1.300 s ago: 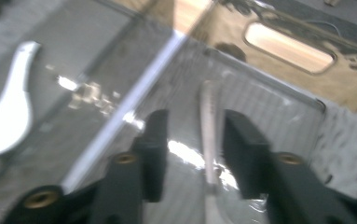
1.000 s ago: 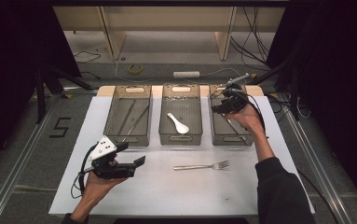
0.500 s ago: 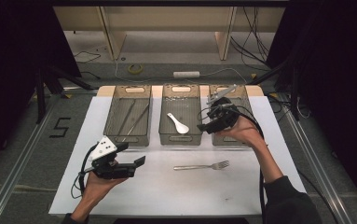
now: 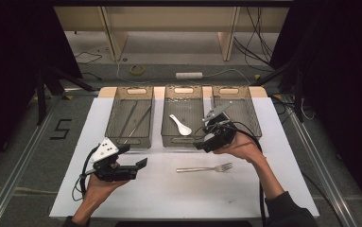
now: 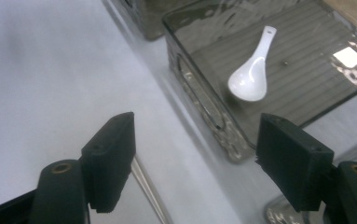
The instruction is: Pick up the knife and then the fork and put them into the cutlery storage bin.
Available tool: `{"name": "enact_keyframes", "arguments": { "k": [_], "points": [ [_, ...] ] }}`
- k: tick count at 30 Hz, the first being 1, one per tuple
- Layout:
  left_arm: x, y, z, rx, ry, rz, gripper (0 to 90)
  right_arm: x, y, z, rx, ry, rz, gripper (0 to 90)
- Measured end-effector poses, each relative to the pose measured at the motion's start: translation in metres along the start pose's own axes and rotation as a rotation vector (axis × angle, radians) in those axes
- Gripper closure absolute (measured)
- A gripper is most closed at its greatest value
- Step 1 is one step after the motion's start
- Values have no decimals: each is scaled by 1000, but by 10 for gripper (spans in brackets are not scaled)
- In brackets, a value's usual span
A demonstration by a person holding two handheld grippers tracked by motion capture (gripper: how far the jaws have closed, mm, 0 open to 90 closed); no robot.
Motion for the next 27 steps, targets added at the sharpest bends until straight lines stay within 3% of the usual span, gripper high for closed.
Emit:
{"name": "enact_keyframes", "arguments": {
  "k": [9, 18, 27],
  "points": [
    [0, 1, 0, 1, -1, -5, 149, 3, -12, -8, -9, -31, 38, 282],
    [0, 1, 0, 0, -2, -5, 150, 7, -13, -17, 10, -83, 41, 278],
    [0, 1, 0, 1, -4, -10, 149, 11, -15, -21, 9, -101, 55, 308]
  ]
}}
Point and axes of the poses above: each handheld gripper's, and its own axes: z roughly backward along the jaws, x roughly out of its underside, y roughly to its right, the point moved 4 cm from there along -z, roughly forward along the jaws, and after that the axes turned 9 degrees about -y, right-handed, at the moved point
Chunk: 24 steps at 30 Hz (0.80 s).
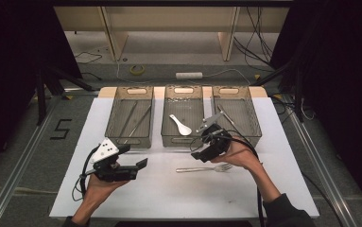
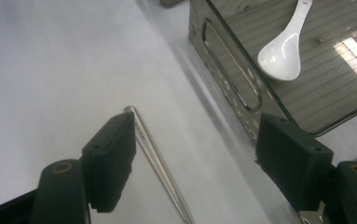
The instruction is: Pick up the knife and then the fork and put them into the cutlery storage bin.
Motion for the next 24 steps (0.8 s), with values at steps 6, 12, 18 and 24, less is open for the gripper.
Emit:
{"name": "enact_keyframes", "arguments": {
  "k": [6, 12, 18, 24],
  "points": [
    [0, 0, 0, 0, 2, 4, 149, 3, -1, -4, -9, -22, 2, 317],
    [0, 0, 0, 0, 3, 5, 149, 8, -2, -12, -22, -84, 11, 350],
    [0, 0, 0, -1, 4, 3, 150, 14, -2, -22, -35, -157, 10, 381],
    [0, 0, 0, 0, 3, 4, 149, 23, -1, -34, -36, -224, 24, 447]
  ]
}}
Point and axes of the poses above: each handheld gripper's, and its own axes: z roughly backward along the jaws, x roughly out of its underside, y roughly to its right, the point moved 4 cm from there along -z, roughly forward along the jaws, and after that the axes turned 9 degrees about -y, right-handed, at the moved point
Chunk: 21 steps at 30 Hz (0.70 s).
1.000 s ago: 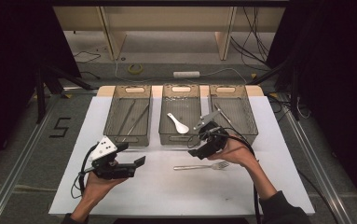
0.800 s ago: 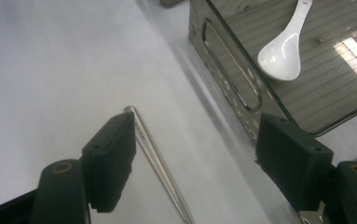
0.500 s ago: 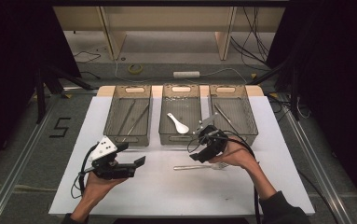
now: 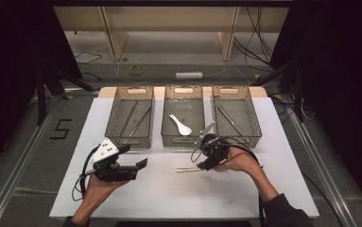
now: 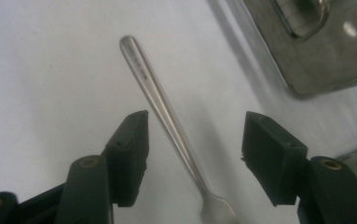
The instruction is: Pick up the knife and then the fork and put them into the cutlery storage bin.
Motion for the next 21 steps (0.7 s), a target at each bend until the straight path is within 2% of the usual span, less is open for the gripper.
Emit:
{"name": "enact_keyframes", "arguments": {
  "k": [3, 5, 17, 21],
  "points": [
    [0, 0, 0, 0, 2, 0, 150, 2, 0, -4, 0, -18, 2, 470],
    [0, 0, 0, 0, 1, -1, 149, 3, -1, -10, -1, -49, 7, 505],
    [0, 0, 0, 0, -1, -3, 150, 6, -1, -19, -13, -95, 42, 608],
    [0, 1, 0, 1, 2, 1, 149, 6, -3, -23, -18, -109, 35, 646]
  ]
}}
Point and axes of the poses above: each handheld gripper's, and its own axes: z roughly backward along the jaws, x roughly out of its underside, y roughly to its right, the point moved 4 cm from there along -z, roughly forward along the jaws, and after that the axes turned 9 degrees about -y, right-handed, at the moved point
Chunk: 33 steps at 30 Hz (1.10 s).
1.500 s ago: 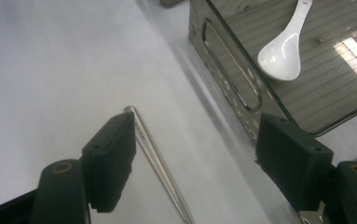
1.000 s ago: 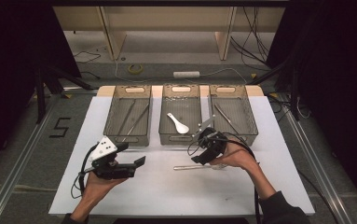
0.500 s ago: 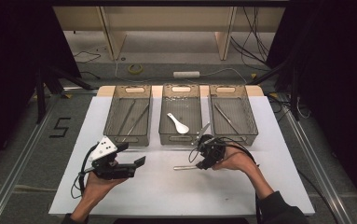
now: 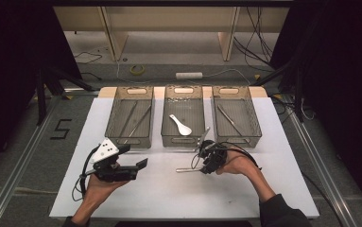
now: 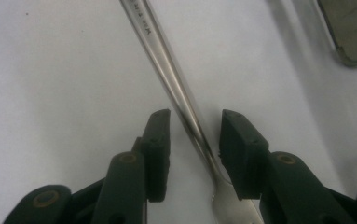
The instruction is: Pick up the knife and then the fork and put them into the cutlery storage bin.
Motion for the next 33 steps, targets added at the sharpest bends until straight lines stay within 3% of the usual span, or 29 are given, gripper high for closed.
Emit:
{"name": "enact_keyframes", "arguments": {
  "k": [3, 14, 23, 33],
  "points": [
    [0, 0, 0, 0, -1, -2, 150, 0, 0, -4, 7, -28, 11, 672],
    [0, 0, 0, 1, -4, -6, 149, -1, -3, -4, 31, -37, 7, 729],
    [0, 0, 0, 1, -5, -7, 149, -2, -5, -4, 54, -59, 33, 748],
    [0, 0, 0, 0, -5, -7, 150, -3, -7, -4, 48, -69, 44, 810]
  ]
}}
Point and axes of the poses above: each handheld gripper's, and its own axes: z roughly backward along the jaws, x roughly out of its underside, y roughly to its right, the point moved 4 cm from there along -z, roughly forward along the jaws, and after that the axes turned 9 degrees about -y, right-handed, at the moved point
